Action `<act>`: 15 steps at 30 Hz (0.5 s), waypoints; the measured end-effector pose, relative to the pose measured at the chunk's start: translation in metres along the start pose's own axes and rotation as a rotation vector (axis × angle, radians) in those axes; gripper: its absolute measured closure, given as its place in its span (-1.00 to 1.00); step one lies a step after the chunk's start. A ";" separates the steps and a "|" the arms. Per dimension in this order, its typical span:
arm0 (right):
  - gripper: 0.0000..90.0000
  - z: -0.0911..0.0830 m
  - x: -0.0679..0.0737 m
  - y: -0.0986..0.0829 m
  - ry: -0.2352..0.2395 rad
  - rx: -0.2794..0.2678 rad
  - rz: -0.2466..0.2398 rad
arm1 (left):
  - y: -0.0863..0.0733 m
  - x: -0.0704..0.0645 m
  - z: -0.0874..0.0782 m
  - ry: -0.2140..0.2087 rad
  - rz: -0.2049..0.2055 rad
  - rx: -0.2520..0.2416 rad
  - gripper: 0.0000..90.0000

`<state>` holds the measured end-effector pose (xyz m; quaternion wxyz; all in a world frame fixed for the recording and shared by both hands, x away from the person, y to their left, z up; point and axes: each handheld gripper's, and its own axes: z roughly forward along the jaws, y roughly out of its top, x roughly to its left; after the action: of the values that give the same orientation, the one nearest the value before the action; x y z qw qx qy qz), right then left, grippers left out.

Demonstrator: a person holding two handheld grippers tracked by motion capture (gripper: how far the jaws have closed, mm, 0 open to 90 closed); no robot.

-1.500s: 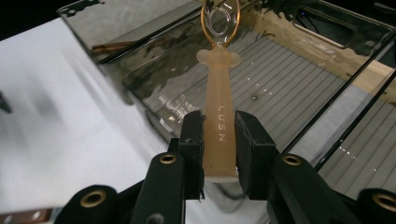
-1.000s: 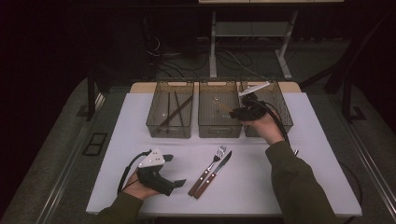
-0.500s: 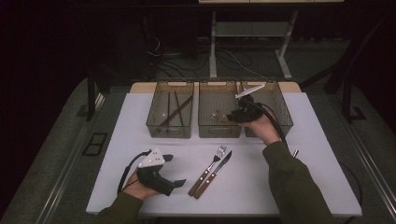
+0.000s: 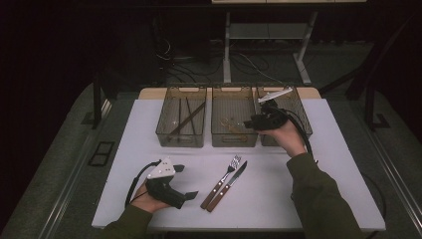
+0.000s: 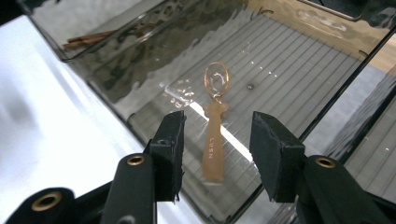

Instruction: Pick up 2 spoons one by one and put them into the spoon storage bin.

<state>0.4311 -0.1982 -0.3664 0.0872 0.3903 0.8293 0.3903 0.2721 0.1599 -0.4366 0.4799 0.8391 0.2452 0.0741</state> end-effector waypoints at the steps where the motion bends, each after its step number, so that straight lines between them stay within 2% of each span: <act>1: 0.29 -0.003 0.001 -0.001 0.006 -0.003 0.000 | 0.000 0.000 0.000 0.000 0.000 0.000 -1.00; 6: 0.56 -0.017 0.007 -0.010 0.004 -0.007 -0.044 | 0.000 0.000 0.000 0.002 0.004 0.002 -1.00; 9: 0.72 -0.024 0.009 -0.017 0.018 -0.005 -0.064 | 0.000 0.000 0.000 0.002 0.003 0.006 -1.00; 15: 0.99 -0.037 0.011 -0.032 0.040 0.006 -0.075 | 0.000 0.000 0.000 0.004 0.003 0.008 -1.00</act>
<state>0.3884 -0.2245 -0.3622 0.0840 0.3512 0.8462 0.3918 0.2724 0.1605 -0.4363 0.4760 0.8411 0.2453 0.0755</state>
